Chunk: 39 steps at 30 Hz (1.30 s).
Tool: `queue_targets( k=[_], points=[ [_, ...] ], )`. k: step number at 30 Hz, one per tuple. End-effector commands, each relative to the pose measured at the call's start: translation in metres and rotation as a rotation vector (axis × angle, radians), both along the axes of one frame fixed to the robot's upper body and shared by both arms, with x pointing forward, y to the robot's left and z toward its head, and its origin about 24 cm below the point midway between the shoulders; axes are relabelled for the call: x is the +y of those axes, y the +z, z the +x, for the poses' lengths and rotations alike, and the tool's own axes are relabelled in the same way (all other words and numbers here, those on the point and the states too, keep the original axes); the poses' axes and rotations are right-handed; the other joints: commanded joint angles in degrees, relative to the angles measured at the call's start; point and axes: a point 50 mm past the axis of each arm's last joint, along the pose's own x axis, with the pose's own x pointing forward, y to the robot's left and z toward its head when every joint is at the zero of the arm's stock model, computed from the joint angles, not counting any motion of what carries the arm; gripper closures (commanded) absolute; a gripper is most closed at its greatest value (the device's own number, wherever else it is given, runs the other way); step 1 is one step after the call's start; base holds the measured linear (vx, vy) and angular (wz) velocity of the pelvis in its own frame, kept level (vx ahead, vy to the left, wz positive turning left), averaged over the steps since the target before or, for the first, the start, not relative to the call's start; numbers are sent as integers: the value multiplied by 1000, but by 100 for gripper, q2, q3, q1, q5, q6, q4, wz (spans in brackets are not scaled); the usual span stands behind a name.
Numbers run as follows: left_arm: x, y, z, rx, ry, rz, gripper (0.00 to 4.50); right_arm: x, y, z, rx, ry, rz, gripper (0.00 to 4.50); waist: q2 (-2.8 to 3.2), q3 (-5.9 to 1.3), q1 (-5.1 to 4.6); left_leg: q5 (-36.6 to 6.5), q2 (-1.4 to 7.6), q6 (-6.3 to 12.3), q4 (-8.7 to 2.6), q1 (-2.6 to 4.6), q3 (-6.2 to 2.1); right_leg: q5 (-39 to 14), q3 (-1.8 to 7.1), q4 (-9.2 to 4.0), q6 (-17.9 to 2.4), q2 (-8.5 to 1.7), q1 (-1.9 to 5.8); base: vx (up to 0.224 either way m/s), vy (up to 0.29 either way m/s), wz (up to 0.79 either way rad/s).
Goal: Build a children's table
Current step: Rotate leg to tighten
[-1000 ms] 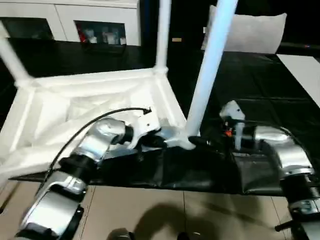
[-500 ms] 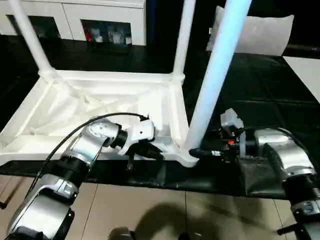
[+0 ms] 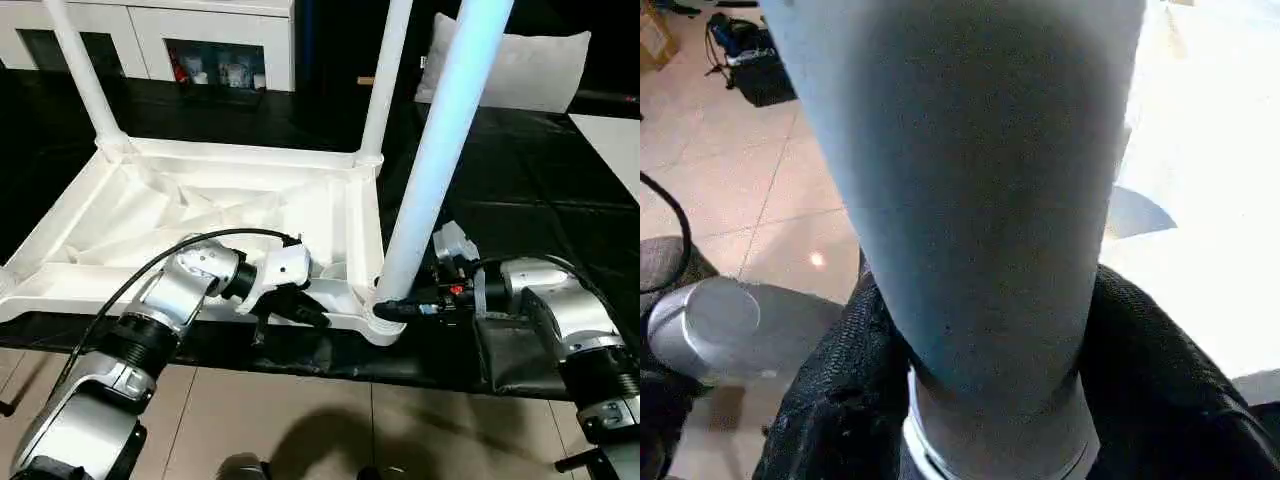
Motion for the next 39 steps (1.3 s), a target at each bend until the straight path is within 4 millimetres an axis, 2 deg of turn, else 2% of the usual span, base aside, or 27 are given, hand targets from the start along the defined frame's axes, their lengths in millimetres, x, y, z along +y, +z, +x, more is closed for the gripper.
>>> queue_targets(
  k=[1,4,5,6,7,8,9,10,12,15,18,20,22,24,26,28,31,32,33,34,36,37,39],
  points=[
    [-8,8,6,-46,84,-47,450,13,-1,-2,23,-28,43,250,-32,-381,-42,-1329,232,288,-409,76,-34,-2214,259,-441,-954,-455,309,0,0,0],
    [-13,6,8,-28,162,-68,450,25,-7,3,19,-136,14,251,-20,-359,-68,-1459,206,183,-425,82,-50,-2578,254,-469,-838,-459,288,0,0,0],
    [-15,5,8,-26,182,-70,450,29,-8,6,25,-179,16,251,-21,-345,-118,-1587,189,140,-428,98,-58,-2874,244,-518,-758,-469,274,0,0,0],
    [-18,5,9,-24,203,-70,450,34,-9,9,37,-226,22,251,-61,-342,-163,-1624,169,115,-431,79,-74,-3120,229,-548,-641,-481,296,0,0,0],
    [-18,5,9,-24,203,-70,450,34,-9,9,37,-226,22,251,-52,-342,-182,-1609,171,101,-435,69,-85,-3167,233,-540,-603,-485,302,0,0,0],
    [-28,7,13,-30,258,-78,450,45,-12,19,68,-381,18,251,-58,-337,-225,-1614,172,110,-440,78,-85,-3208,236,-560,-563,-478,279,0,0,0],
    [-32,8,15,-35,289,-82,450,50,-13,24,85,-448,13,251,-26,-338,-305,-1592,166,31,-447,56,-99,-3121,235,-527,-623,-454,278,0,0,0],
    [-33,8,15,-36,292,-82,450,50,-13,25,86,-456,12,251,-29,-340,-341,-1622,159,-2,-454,38,-117,-3166,213,-527,-611,-460,297,0,0,0],
    [-42,10,22,-59,389,-77,450,58,-17,34,94,-613,-29,251,-41,-376,-422,-1596,138,22,-414,65,-100,-3149,220,-558,-575,-468,286,0,0,0],
    [-48,11,27,-87,469,-76,450,63,-19,37,87,-669,-53,251,-39,-388,-460,-1465,139,56,-405,64,-84,-2898,232,-545,-636,-452,283,0,0,0],
    [-60,13,30,-89,518,-92,450,71,-21,39,86,-714,-55,251,-46,-418,-430,-1178,140,169,-393,38,-57,-2214,253,-484,-808,-439,317,0,0,0],
    [-65,11,30,-107,515,-83,450,72,-19,40,47,-717,-47,251,-23,-444,-401,-1044,142,207,-388,48,-41,-1799,259,-446,-932,-428,338,0,0,0],
    [-64,10,30,-117,518,-75,450,70,-16,41,25,-712,-30,197,-26,-438,-387,-1076,147,212,-390,41,-39,-1727,259,-447,-982,-441,354,0,0,0],
    [-60,12,31,-137,522,-70,450,60,-10,40,-12,-688,5,177,-30,-422,-381,-1238,152,208,-400,55,-43,-1929,252,-469,-952,-442,351,0,0,0],
    [-55,12,32,-156,514,-59,450,53,-8,39,-29,-664,10,165,-33,-440,-361,-1268,162,217,-397,62,-46,-1993,255,-473,-920,-449,359,0,0,0],
    [-53,12,32,-159,503,-56,450,51,-8,39,-29,-660,11,139,-32,-446,-344,-1177,166,241,-394,52,-46,-1812,261,-448,-954,-445,362,0,0,0],
    [-45,10,29,-160,450,-48,450,31,-7,38,-56,-654,-19,119,-32,-473,-318,-1029,163,282,-372,46,-34,-1509,266,-416,-1033,-448,385,0,0,0],
    [-43,10,28,-158,436,-46,450,27,-6,38,-63,-647,-25,100,-36,-481,-307,-973,160,303,-369,35,-35,-1416,262,-396,-1061,-443,399,0,0,0],
    [-38,9,24,-152,367,-45,450,15,-5,36,-88,-611,-50,100,-26,-468,-296,-984,165,311,-374,38,-39,-1439,262,-407,-1061,-453,387,0,0,0],
    [-34,7,22,-143,334,-38,450,9,-4,35,-107,-569,-64,94,-34,-491,-277,-1002,161,335,-354,38,-30,-1435,260,-405,-1065,-457,405,0,0,0],
    [-25,6,20,-141,288,-21,450,1,-1,27,-121,-458,-70,72,-32,-486,-237,-1020,172,345,-354,49,-21,-1378,262,-391,-1107,-445,393,0,0,0],
    [-25,6,20,-140,287,-21,450,1,-1,27,-121,-456,-70,63,-30,-484,-227,-1046,173,355,-352,50,-23,-1391,258,-389,-1110,-439,397,0,0,0],
    [-21,6,18,-125,242,-19,450,-3,2,22,-127,-375,-70,49,-28,-476,-210,-1107,186,357,-353,57,-26,-1542,252,-397,-1087,-447,389,0,0,0]
  ],
)
